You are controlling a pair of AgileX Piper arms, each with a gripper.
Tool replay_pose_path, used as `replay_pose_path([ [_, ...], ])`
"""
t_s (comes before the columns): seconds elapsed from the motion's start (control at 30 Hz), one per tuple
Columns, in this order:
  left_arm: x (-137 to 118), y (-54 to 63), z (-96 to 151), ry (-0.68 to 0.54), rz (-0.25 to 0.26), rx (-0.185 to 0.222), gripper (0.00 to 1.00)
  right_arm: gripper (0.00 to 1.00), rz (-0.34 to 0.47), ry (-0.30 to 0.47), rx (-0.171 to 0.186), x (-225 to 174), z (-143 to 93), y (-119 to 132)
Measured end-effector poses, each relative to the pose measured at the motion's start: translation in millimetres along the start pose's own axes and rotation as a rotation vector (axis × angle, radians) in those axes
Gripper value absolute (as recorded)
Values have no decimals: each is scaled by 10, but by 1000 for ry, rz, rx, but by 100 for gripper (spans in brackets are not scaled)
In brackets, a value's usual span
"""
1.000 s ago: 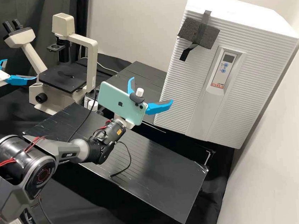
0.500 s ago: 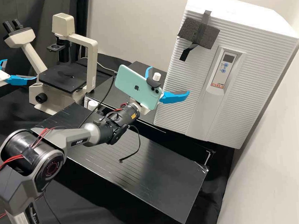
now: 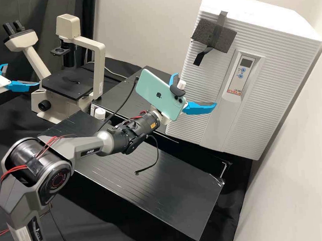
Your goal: Open the incubator door.
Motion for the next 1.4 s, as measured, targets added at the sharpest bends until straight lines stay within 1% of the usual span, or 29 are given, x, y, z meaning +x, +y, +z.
replay_pose_path([
  [0.03,0,0,0,0,0,0,100,0,1,-1,-1,1,4,5],
  [0.5,0,0,0,0,0,0,100,0,3,-2,-1,1,8,11],
  [0.8,0,0,0,0,0,0,100,0,-3,6,-14,-6,-5,11],
  [0.9,0,0,0,0,0,0,100,0,-5,17,-23,-18,-33,25],
  [1.4,0,0,0,0,0,0,100,0,-22,23,-23,-65,-66,-8],
])
